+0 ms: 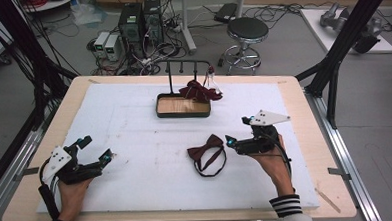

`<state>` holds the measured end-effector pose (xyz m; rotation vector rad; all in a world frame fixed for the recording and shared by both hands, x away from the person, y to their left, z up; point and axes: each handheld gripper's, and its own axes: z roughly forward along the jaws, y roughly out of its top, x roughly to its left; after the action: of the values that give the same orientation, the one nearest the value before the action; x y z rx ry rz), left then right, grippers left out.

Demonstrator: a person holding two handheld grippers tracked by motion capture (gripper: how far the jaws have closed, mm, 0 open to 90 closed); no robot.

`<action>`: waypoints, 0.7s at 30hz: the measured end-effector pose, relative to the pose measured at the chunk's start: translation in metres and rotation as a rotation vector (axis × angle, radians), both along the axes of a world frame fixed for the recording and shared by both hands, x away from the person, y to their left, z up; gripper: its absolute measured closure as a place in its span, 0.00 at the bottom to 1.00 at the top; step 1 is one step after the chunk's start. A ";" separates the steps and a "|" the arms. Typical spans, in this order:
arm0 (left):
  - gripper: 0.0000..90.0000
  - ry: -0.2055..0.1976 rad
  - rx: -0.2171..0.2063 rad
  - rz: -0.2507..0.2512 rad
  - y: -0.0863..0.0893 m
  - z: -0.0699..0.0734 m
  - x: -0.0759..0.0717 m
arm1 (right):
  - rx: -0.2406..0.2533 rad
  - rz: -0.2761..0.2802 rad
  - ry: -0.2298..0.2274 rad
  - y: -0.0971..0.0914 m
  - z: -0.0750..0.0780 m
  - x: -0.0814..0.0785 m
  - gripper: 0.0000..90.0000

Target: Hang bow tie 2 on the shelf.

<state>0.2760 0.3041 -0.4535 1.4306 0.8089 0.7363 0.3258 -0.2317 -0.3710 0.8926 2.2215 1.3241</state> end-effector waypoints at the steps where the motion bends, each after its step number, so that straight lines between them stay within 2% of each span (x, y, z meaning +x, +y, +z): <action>1: 0.11 0.000 -0.001 0.000 0.000 0.000 0.000 | -0.015 0.017 0.005 0.003 0.000 0.001 0.12; 9: 0.11 0.001 0.001 -0.002 0.000 0.000 0.000 | -0.132 0.072 0.041 0.017 0.005 0.012 0.12; 12: 0.11 0.007 -0.007 -0.005 0.001 0.000 0.001 | -0.149 0.090 0.048 0.022 0.009 0.015 0.12; 16: 0.11 0.009 -0.007 -0.009 0.001 0.000 0.001 | -0.205 0.128 0.071 0.028 0.011 0.020 0.13; 21: 0.11 0.007 -0.007 -0.008 0.001 0.000 0.001 | -0.235 0.157 0.100 0.037 0.005 0.028 0.13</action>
<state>0.2771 0.3047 -0.4535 1.4301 0.8104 0.7221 0.3536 -0.1949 -0.3659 0.7255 2.5049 1.0732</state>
